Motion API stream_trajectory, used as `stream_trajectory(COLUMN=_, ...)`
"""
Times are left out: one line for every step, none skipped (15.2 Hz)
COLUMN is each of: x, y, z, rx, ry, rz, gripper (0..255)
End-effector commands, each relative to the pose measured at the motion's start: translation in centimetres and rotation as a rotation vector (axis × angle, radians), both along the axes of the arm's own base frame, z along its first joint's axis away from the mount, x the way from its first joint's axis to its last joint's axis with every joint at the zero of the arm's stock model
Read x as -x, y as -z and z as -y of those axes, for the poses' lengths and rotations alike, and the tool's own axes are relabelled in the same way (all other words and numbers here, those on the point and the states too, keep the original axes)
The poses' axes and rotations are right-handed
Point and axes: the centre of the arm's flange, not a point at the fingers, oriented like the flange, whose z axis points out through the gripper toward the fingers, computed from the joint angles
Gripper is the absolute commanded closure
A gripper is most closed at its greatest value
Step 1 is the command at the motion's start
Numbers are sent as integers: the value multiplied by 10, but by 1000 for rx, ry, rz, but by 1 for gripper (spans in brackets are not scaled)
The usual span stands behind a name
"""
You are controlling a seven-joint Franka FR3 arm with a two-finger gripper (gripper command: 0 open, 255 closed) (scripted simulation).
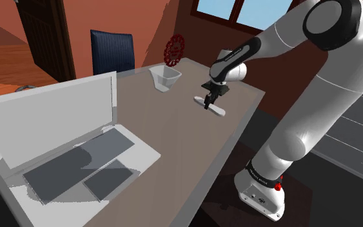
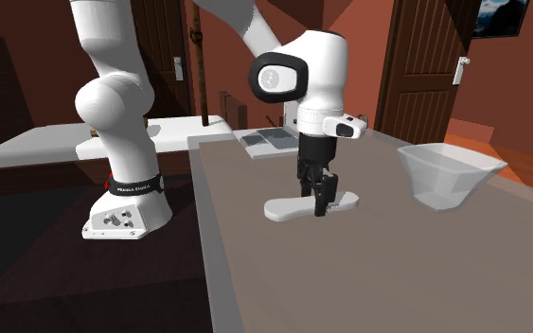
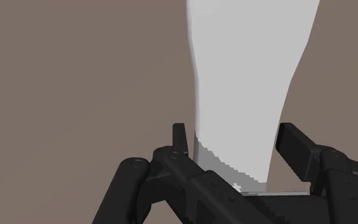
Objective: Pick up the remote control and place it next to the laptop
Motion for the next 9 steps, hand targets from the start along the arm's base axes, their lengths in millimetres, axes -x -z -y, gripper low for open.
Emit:
stream_trajectory(x=0, y=-12, z=0, rx=0, ry=0, rz=0, gripper=255)
stream_trajectory(x=0, y=-17, z=0, rx=0, ry=0, rz=0, gripper=255)
stream_trajectory(x=0, y=-22, z=0, rx=0, ry=0, rz=0, gripper=255)
stream_trajectory(x=0, y=-27, z=0, rx=0, ry=0, rz=0, gripper=255)
stream_trajectory(x=0, y=-33, z=0, rx=0, ry=0, rz=0, gripper=255)
stream_trajectory(x=0, y=-38, z=0, rx=0, ry=0, rz=0, gripper=255)
stream_trajectory(x=0, y=-43, z=0, rx=0, ry=0, rz=0, gripper=255)
stream_trajectory(x=0, y=-49, z=0, rx=0, ry=0, rz=0, gripper=255)
stream_trajectory(x=0, y=-54, z=0, rx=0, ry=0, rz=0, gripper=255)
